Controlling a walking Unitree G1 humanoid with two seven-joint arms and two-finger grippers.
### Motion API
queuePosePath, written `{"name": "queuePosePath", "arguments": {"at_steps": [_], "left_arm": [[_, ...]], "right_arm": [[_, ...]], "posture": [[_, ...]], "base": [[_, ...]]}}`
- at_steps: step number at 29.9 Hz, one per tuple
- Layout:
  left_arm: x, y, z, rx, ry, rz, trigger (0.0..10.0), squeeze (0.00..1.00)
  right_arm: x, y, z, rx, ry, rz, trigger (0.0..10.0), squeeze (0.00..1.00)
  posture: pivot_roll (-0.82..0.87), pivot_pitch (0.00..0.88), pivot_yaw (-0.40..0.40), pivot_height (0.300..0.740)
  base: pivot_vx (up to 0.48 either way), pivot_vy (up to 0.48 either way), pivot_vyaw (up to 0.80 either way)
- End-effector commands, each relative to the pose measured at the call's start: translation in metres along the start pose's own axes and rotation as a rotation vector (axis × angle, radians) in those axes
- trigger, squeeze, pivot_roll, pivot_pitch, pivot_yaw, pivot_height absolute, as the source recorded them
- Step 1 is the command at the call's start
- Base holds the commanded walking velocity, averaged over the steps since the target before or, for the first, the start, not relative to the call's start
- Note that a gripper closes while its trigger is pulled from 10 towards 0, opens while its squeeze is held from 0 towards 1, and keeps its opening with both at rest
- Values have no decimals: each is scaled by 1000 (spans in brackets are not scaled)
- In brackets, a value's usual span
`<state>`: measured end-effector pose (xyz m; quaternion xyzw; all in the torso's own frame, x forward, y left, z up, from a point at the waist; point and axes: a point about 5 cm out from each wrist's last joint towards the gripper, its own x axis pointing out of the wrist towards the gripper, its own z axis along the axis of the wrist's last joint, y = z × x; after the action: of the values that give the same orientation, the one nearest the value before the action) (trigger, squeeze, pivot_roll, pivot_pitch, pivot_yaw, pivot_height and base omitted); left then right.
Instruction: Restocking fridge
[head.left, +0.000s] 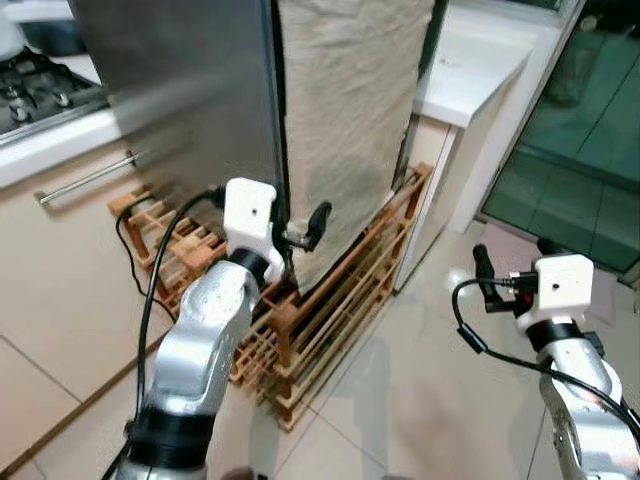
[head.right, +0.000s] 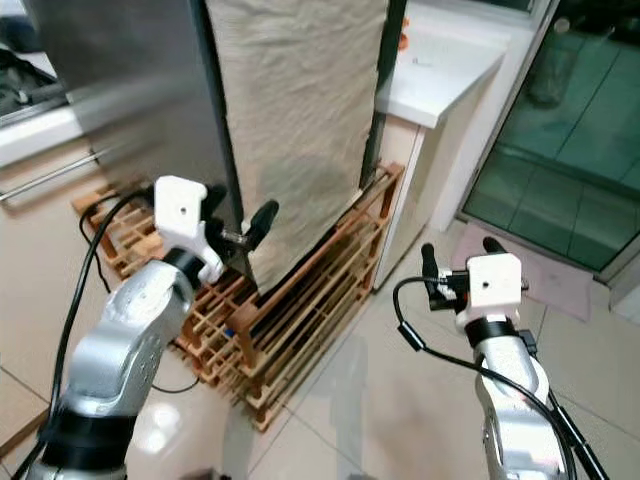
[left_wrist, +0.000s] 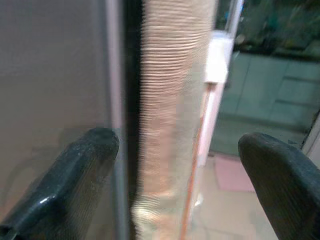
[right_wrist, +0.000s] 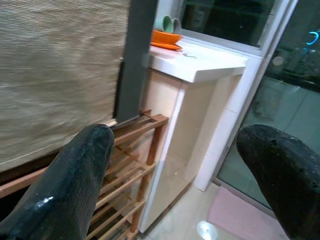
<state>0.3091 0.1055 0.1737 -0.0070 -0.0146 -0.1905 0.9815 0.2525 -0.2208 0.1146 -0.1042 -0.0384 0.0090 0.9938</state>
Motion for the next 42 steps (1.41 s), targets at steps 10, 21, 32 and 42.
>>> {"name": "queuePosePath", "arguments": {"at_steps": [10,21,32,42], "left_arm": [[27,10,13,-20,-30,59,10000,0],[18,-1,9,-50,-16,28,10000,0],[7,-3,2,-63,18,27,10000,0],[10,-19,1,-107,38,-31,10000,0]], "right_arm": [[-6,-2,3,-13,-3,-5,10000,0],[-11,-3,-2,-16,19,-12,10000,0],[-8,-3,-5,-16,28,-8,10000,0],[-6,-2,-7,-17,28,-3,10000,0]], "posture": [[-133,0,-20,711],[-124,0,-20,711],[-106,0,-21,711],[-110,0,-22,711]], "base": [[0,0,0],[0,0,0],[0,0,0],[0,0,0]]}}
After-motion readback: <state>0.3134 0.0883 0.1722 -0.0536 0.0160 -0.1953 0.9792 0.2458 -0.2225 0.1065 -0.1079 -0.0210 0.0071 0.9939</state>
